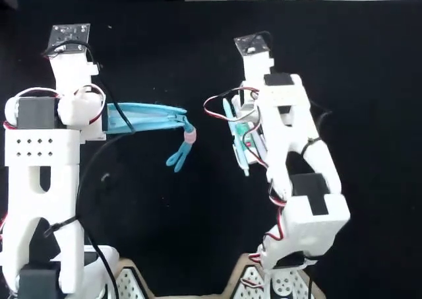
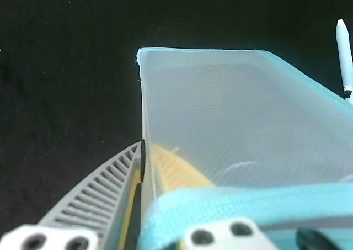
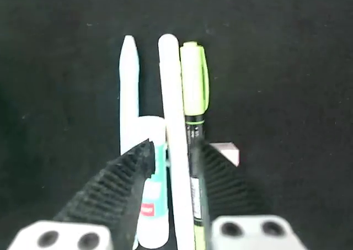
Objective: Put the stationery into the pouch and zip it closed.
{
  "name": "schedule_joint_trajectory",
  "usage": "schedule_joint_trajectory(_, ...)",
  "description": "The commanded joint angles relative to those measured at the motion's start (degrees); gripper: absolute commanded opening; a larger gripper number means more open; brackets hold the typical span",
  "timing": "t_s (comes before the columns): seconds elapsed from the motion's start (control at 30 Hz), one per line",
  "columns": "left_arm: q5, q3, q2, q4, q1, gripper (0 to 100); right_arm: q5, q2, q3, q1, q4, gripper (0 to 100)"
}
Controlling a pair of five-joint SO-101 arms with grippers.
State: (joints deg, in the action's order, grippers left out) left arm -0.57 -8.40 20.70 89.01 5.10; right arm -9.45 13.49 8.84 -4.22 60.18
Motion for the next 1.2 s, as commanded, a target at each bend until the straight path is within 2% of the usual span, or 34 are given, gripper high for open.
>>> schedule_joint_trajectory(0.0,0.62,-2.86,-1.49,-0.44,-1.89,3,-0.09,0.31,-4.26,-0.53,3.52,17.8)
schedule_joint_trajectory(0.13,0.62,-2.86,-1.49,-0.44,-1.71,3,-0.09,0.66,-4.97,-1.76,3.96,14.7)
schedule_joint_trajectory(0.47,0.62,-2.86,-1.49,-0.09,-1.54,3,-0.09,4.0,-0.66,-4.57,-3.6,14.5)
schedule_joint_trajectory(0.63,0.62,-2.95,-1.49,-0.09,-1.54,3,-0.09,6.73,-0.75,-4.48,-3.87,14.3)
schedule_joint_trajectory(0.77,0.62,-2.95,-1.76,-0.09,-1.54,3,-0.09,5.41,-0.31,-4.31,-3.69,4.3)
schedule_joint_trajectory(0.8,0.62,-2.95,-1.93,-0.18,-1.54,3,-0.09,4.88,-0.31,-4.31,-3.52,1.1)
schedule_joint_trajectory(1.17,0.62,-5.67,-1.58,-2.46,-1.54,3,-0.09,-1.89,-0.4,-3.69,9.49,1.1)
